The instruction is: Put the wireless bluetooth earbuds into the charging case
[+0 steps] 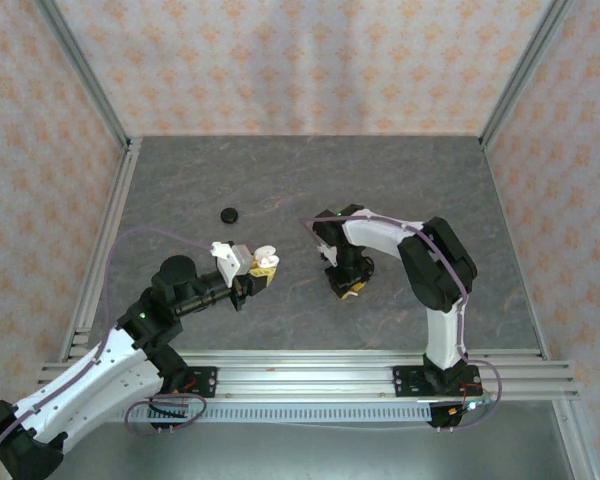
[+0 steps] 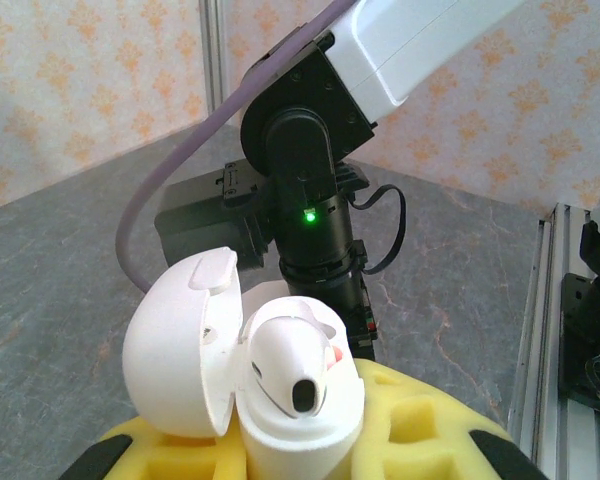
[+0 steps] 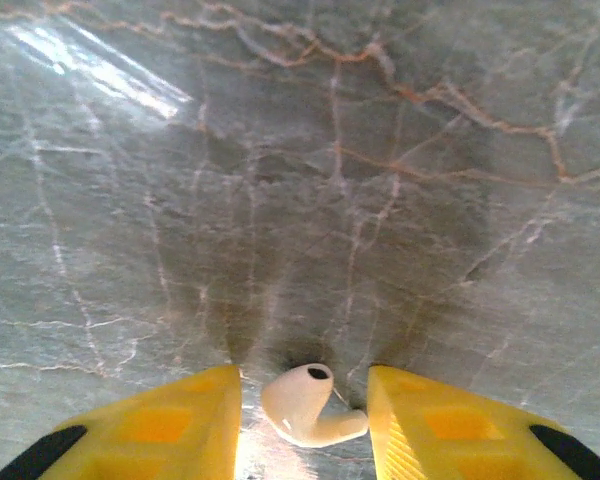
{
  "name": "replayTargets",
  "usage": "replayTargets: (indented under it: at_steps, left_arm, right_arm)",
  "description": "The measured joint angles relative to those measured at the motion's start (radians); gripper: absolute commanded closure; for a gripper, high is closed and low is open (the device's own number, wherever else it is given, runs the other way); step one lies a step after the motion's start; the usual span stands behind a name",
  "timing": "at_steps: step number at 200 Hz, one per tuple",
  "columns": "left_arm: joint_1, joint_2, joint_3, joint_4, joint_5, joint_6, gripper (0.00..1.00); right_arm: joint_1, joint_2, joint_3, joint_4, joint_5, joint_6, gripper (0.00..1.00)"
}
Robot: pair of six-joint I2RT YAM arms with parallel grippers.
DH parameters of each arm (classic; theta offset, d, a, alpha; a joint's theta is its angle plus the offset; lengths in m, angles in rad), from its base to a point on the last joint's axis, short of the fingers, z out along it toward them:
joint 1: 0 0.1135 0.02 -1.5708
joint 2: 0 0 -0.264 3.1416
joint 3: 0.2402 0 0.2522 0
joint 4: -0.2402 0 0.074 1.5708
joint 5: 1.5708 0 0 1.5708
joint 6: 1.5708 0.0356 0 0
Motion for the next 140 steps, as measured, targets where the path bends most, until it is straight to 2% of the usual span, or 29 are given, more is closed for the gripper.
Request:
replayTargets:
  at_steps: [27, 61, 140]
  left_arm:
    - [0.000, 0.000, 0.000, -0.008, -0.001, 0.000, 1.00]
    - [0.000, 0.000, 0.000, -0.025, -0.004, 0.000, 1.00]
    - [0.000, -0.003, 0.000, -0.027, -0.005, 0.000, 1.00]
  right_arm:
    - [0.001, 0.000, 0.000, 0.000, 0.014, 0.005, 0.66]
    - [0.005, 0.000, -0.003, -0.001, 0.026, 0.034, 0.79]
    - [0.006, -0.026, -0.018, 0.011, 0.027, 0.109, 0.87]
